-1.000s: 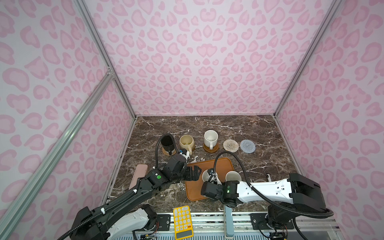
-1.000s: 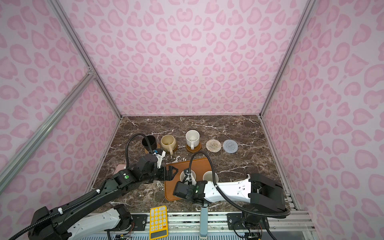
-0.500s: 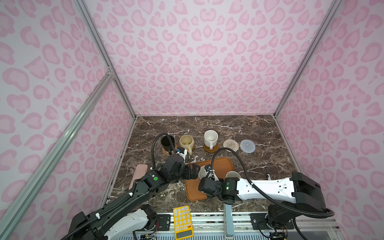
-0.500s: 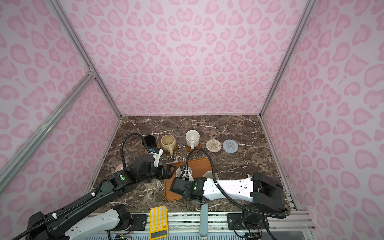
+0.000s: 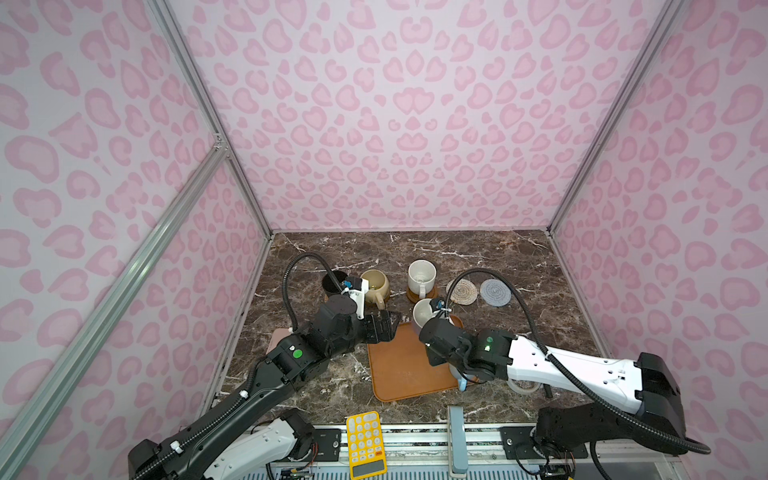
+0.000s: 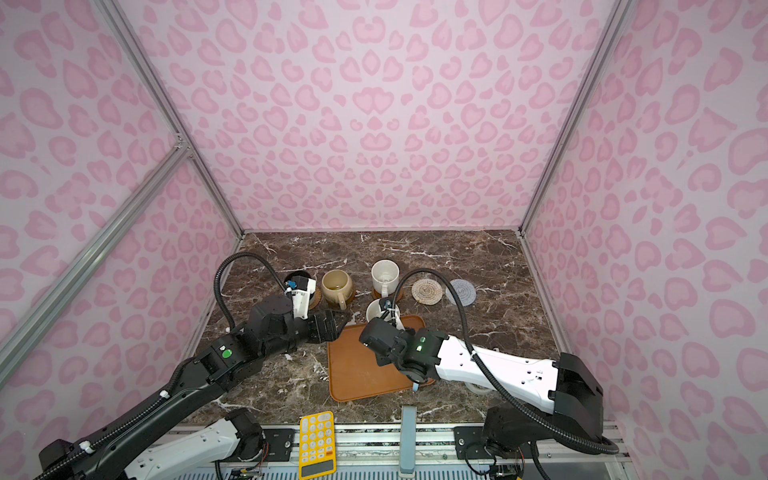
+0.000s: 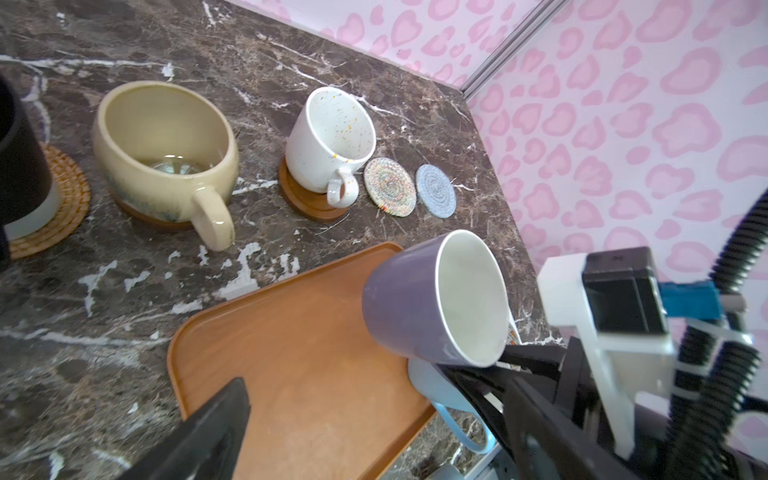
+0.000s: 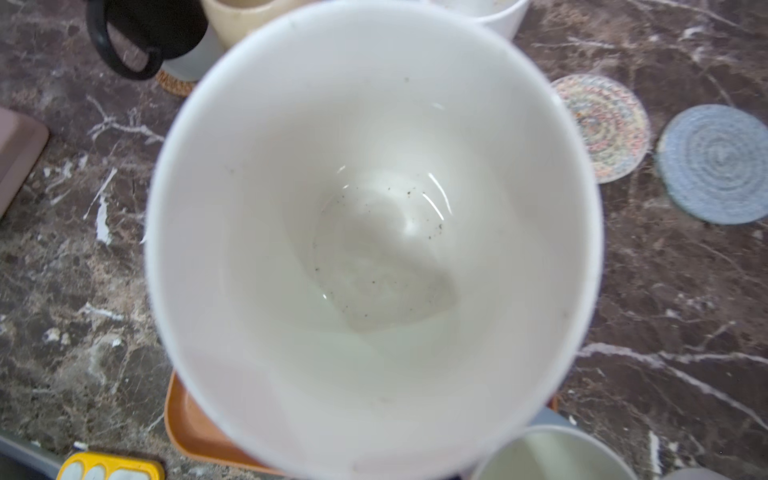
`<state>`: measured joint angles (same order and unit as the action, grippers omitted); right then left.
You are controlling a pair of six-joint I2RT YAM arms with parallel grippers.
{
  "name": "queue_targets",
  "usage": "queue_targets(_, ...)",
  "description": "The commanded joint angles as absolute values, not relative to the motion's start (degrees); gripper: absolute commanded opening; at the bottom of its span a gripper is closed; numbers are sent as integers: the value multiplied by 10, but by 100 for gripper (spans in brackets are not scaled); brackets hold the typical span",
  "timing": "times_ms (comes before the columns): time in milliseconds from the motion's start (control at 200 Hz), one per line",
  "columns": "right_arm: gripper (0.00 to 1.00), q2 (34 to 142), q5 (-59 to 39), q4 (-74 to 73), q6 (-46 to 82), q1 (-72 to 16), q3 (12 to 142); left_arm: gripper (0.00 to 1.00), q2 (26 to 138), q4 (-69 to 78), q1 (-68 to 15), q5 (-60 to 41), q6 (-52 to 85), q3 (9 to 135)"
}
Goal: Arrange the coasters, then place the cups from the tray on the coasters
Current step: 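Lift the lavender mug with the right gripper toward the coasters, then carry the lavender mug with the right gripper onto the colourful woven coaster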
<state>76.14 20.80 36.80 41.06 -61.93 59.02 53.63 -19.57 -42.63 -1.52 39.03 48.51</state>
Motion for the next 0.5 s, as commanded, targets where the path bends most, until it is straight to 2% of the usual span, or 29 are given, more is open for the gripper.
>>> queue_targets(0,0,741,231,367,377,-589,591,97,559,-155,-435,-30,393,504)
queue_targets(260,0,709,176,354,317,-463,582,97,660,-130,-481,5,385,570)
queue_targets(495,0,736,115,321,276,-359,581,97,749,-101,-491,21,388,626)
